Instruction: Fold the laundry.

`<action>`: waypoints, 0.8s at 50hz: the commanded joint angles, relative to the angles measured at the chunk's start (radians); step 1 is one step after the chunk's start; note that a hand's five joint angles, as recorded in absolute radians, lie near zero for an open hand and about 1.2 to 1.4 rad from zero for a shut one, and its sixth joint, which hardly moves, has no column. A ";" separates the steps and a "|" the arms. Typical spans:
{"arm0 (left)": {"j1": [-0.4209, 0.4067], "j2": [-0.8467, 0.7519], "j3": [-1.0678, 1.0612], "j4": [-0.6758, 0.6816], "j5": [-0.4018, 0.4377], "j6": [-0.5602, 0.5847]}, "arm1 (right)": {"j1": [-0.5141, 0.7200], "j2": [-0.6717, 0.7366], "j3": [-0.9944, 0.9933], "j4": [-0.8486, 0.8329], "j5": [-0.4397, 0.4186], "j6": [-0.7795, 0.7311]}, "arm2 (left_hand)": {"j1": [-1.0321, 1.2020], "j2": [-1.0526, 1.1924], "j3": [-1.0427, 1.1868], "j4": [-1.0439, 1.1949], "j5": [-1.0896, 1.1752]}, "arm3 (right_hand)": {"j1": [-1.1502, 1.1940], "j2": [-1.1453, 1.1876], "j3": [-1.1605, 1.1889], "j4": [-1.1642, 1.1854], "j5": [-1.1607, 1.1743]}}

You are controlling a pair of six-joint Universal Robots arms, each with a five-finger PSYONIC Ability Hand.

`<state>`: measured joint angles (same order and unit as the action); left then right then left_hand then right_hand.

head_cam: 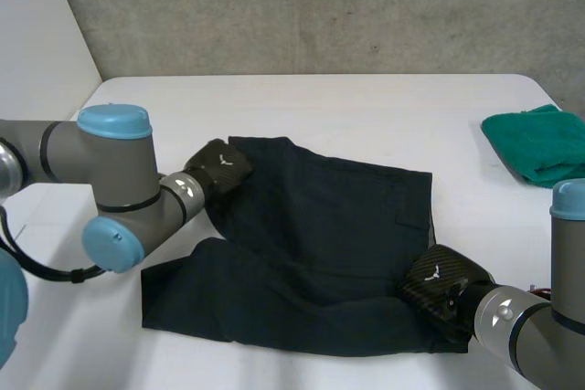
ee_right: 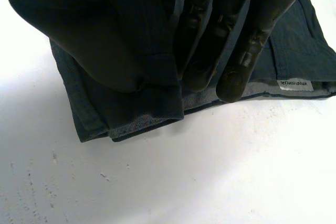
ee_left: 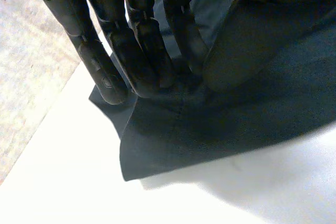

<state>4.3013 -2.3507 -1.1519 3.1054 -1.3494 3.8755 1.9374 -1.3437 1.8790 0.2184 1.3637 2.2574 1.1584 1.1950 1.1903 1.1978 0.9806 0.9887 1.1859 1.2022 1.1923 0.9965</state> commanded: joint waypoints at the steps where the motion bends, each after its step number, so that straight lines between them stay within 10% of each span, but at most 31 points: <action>1: 0.005 0.077 -0.121 0.001 -0.105 -0.002 | 0.000 0.000 0.000 -0.001 0.000 0.001 | 0.238 0.201 0.206 0.198 0.241 | 0.408 0.210 0.194 0.204 0.225; 21: 0.017 0.226 -0.368 0.004 -0.249 -0.087 | 0.012 0.000 0.011 -0.001 0.000 0.001 | 0.238 0.201 0.206 0.198 0.241 | 0.408 0.210 0.194 0.204 0.225; 26: 0.012 0.255 -0.391 0.006 -0.248 -0.116 | 0.014 0.000 0.011 -0.001 0.001 0.001 | -0.488 -0.525 -0.520 -0.528 -0.485 | 0.408 0.210 0.194 0.204 0.225; 40: 0.006 0.554 -0.560 0.058 -0.154 -0.205 | 0.012 -0.005 0.014 -0.001 0.001 0.001 | -0.584 -0.620 -0.616 -0.623 -0.580 | 0.408 0.210 0.194 0.204 0.225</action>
<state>4.3236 -1.9171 -1.6202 3.1563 -1.5819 3.6960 1.9499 -1.3471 1.8929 0.2178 1.3652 2.2570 0.5768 0.5682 0.5687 0.5645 0.3816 0.9887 1.1859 1.2022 1.1923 0.9965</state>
